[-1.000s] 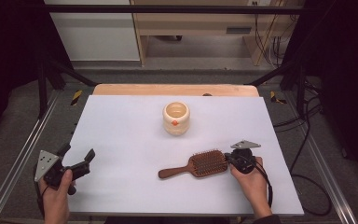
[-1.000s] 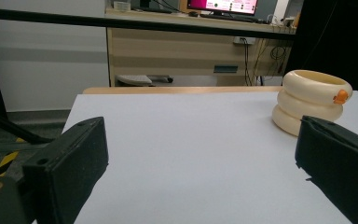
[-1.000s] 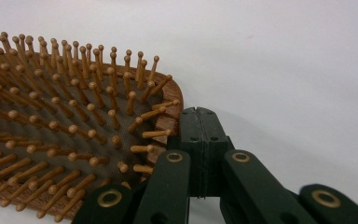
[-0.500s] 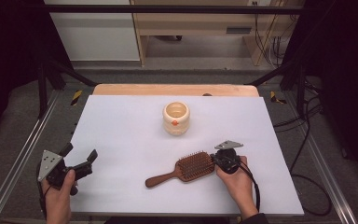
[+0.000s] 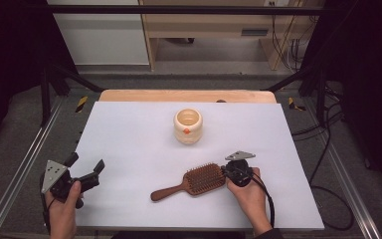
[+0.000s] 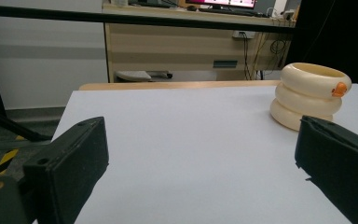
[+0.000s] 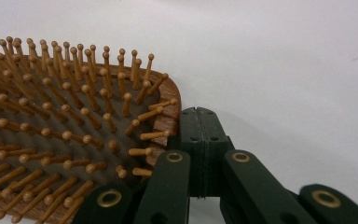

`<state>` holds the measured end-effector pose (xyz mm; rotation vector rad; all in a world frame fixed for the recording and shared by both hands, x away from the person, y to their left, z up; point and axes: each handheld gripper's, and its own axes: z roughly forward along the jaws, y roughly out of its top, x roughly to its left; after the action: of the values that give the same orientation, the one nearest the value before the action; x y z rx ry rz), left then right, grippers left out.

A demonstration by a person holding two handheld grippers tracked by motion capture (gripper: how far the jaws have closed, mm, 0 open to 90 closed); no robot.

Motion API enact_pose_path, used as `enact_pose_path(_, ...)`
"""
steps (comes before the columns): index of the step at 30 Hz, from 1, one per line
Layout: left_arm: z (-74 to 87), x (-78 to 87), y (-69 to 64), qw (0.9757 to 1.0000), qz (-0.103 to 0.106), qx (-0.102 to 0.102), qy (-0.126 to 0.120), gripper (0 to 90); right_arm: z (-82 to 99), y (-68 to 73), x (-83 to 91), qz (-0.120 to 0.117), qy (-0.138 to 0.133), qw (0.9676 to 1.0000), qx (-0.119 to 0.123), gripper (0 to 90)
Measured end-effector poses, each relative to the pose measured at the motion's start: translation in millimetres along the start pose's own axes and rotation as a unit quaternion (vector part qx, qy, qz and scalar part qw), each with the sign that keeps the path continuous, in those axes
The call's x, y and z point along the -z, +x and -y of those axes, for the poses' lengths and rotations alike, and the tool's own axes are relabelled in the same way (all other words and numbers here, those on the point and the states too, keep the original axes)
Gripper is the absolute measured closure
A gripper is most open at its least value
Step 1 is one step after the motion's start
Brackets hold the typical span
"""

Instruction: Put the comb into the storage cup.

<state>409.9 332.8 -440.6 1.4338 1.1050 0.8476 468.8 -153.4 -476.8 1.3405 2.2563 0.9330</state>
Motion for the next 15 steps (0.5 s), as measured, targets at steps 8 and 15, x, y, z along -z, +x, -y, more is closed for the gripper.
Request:
enact_pose_path(8, -0.6, -0.3, 0.5, 1.0, 0.002, -0.004, 0.0, 2.6, -5.0, 15.3, -5.3, -0.006, 0.001, 0.9998, 0.017, 90.0)
enact_pose_path(15, -0.7, -3.9, -2.5, 0.9999, 0.006, -0.009, 0.004, 2.7, -7.7, 32.0, -8.9, -0.006, 0.001, 0.9995, 0.03, 90.0)
